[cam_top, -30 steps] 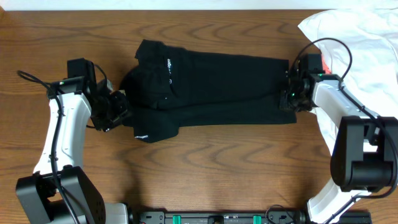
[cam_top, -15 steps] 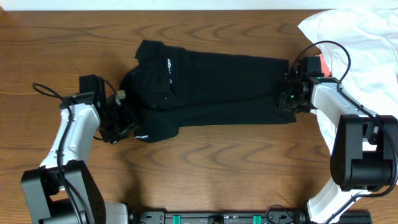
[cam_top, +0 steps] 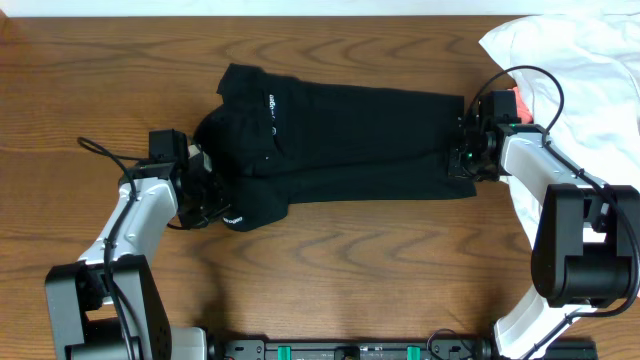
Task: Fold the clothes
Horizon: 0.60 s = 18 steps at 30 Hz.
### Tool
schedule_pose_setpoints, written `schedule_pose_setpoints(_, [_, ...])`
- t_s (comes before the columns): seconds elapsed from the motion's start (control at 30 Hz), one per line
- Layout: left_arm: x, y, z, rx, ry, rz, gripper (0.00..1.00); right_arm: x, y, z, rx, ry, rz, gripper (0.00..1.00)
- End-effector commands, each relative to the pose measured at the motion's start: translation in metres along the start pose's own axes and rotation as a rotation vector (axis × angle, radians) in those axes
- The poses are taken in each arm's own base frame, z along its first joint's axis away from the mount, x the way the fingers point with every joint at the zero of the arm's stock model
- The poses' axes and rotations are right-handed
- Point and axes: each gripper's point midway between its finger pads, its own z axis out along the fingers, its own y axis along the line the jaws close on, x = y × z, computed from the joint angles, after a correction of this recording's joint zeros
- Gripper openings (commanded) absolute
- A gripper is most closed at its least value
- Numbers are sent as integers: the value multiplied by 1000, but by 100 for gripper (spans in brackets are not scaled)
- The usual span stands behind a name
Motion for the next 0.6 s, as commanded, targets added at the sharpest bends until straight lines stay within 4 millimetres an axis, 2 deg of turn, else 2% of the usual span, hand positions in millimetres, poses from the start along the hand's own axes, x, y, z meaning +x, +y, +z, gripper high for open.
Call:
schedule_pose_setpoints(0.0, [-3, -26, -1, 140, 2, 33, 6, 23, -2, 14, 9, 75, -5, 11])
schedule_pose_setpoints(0.1, [-17, -54, -13, 275, -38, 76, 6, 24, -2, 13, 9, 78, -5, 11])
schedule_pose_setpoints(0.23, [-44, -73, -35, 322, -135, 119, 6, 25, -2, 13, 11, 83, -4, 11])
schedule_pose_setpoints(0.43, [-93, -85, -66, 317, -332, 96, 6, 24, -3, 13, 13, 80, -3, 11])
schedule_pose_setpoints(0.57, [-114, -86, -72, 314, -420, 68, 6, 24, -3, 13, 13, 79, -3, 11])
